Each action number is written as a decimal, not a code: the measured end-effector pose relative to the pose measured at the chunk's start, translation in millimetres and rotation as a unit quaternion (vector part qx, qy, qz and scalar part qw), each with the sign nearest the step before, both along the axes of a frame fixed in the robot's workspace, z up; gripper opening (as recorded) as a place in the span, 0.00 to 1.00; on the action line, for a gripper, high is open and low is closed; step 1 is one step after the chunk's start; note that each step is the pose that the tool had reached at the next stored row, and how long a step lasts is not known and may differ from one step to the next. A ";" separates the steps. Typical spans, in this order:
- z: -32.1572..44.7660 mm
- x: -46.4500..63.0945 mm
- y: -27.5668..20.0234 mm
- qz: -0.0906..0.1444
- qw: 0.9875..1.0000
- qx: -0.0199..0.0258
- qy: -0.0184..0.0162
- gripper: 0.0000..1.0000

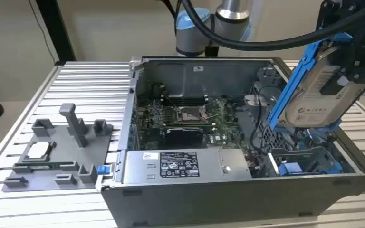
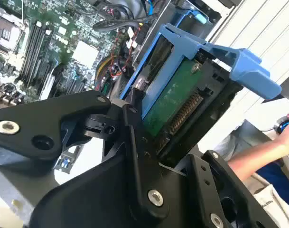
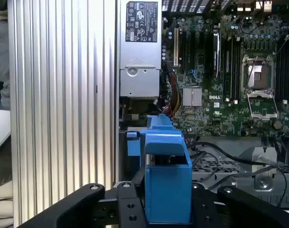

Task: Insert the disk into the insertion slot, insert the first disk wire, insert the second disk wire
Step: 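Insert the disk into the insertion slot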

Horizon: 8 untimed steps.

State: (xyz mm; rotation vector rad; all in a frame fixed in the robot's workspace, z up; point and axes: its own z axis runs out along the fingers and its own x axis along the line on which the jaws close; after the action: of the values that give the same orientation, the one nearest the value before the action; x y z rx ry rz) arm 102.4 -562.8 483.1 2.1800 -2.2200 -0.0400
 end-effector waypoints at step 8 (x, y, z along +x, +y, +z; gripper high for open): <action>0.0 0.0 0.0 0.000 1.000 0.000 0.000 0.00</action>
State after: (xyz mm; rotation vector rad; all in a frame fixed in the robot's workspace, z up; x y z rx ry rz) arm 102.4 -562.8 483.0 2.1801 -2.2201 -0.0401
